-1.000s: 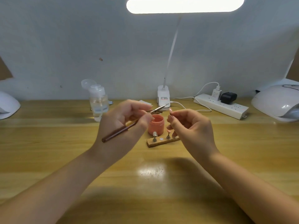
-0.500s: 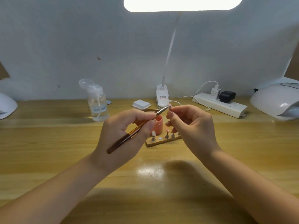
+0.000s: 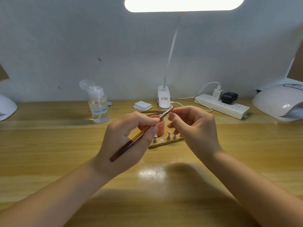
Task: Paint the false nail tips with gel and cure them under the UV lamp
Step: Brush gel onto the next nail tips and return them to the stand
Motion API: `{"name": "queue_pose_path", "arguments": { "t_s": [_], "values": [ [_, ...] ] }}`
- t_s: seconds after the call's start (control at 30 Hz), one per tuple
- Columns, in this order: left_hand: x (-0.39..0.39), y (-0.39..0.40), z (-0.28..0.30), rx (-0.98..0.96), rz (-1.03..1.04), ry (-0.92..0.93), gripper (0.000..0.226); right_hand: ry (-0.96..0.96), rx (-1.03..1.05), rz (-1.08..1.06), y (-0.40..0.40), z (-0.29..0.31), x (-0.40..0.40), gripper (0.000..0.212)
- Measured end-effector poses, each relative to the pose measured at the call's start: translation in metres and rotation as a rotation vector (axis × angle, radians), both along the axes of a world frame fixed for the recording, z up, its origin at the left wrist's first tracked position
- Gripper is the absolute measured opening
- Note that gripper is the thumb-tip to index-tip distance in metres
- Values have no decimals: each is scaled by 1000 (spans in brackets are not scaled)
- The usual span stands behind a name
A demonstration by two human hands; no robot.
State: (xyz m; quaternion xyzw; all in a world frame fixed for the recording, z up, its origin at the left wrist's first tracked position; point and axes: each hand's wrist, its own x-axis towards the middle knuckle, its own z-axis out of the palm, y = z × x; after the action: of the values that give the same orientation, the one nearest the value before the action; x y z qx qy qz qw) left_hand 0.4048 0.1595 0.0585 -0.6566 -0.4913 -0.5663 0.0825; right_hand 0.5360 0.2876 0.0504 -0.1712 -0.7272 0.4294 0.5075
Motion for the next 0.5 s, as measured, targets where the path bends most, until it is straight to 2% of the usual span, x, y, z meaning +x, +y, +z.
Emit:
{"name": "queue_pose_path", "arguments": {
  "t_s": [0.2, 0.37, 0.5],
  "values": [
    [7, -2, 2, -3, 85, -159, 12, -21, 58, -57, 1, 0, 0, 8],
    [9, -3, 2, -56, 26, -250, 13, -26, 73, -71, 1, 0, 1, 7],
    [7, -4, 1, -29, 16, -309, 11, -30, 76, -85, 1, 1, 1, 7]
  ]
}}
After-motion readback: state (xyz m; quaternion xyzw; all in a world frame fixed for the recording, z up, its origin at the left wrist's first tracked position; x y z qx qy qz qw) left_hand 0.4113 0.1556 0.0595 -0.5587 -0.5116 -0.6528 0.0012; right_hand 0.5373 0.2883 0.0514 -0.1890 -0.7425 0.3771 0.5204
